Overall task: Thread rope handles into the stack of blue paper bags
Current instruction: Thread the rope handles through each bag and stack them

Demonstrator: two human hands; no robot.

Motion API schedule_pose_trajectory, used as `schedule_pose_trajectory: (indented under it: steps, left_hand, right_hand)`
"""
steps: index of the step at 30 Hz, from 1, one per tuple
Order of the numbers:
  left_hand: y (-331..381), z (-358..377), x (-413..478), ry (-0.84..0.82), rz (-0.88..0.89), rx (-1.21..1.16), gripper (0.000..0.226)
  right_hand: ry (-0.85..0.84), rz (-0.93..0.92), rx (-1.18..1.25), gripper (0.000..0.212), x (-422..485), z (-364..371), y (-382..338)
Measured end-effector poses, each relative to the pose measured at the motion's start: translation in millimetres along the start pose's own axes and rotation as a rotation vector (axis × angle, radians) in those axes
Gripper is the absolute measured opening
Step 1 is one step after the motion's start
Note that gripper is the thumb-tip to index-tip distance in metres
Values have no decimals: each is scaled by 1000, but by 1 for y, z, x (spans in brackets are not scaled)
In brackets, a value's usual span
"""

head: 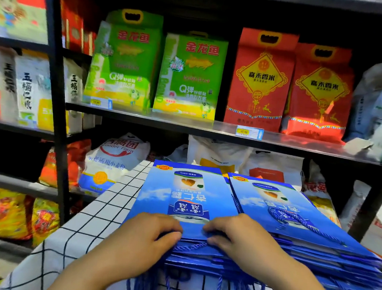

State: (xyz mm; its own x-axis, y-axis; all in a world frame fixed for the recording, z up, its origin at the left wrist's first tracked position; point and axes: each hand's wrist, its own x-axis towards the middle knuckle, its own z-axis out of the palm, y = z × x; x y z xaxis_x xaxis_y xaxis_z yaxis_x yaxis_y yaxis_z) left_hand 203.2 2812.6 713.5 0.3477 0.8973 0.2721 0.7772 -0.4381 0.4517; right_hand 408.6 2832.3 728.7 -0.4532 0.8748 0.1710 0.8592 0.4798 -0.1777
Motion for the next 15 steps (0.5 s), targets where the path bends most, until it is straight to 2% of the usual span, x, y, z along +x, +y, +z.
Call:
schedule_pose_trajectory:
  steps: [4, 8, 10, 15]
  left_hand:
    - [-6, 2, -5, 112, 4, 39, 31]
    - [-6, -5, -5, 100, 9, 82, 56]
    - [-6, -11, -5, 139, 9, 76, 61]
    - [3, -17, -5, 289, -20, 37, 15]
  right_hand:
    - [48, -17, -39, 28, -3, -2, -4]
    - [168, -18, -87, 29, -7, -2, -7]
    - [199, -12, -91, 29, -9, -1, -8]
    - [240, -34, -20, 28, -17, -6, -13]
